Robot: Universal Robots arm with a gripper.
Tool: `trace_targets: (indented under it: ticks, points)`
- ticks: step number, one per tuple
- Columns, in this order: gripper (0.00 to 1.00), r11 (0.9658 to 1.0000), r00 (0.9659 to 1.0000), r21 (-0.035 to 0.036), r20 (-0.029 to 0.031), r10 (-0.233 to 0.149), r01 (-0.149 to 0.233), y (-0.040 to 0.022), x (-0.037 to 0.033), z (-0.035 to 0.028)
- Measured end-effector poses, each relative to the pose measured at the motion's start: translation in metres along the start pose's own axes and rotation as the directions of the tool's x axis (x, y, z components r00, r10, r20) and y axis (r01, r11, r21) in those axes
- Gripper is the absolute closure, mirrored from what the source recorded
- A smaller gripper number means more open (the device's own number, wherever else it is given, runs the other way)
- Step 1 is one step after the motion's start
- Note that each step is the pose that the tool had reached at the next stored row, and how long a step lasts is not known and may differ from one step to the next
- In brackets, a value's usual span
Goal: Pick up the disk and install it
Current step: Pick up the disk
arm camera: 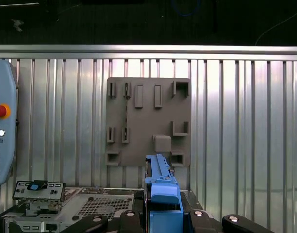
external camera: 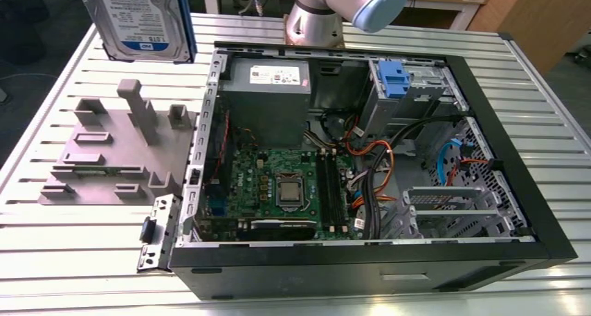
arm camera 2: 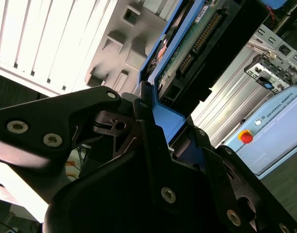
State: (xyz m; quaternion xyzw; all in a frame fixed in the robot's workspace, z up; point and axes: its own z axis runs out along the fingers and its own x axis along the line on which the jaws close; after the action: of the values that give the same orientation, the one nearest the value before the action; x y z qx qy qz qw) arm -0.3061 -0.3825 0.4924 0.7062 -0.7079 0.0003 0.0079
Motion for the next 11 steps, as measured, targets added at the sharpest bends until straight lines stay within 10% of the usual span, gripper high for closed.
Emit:
trace_targets:
  ticks: [11]
  points:
    - [0.64,1.0,1.0,0.0001,0.0001,0.0,0.0,-0.0035,0.0,0.0]
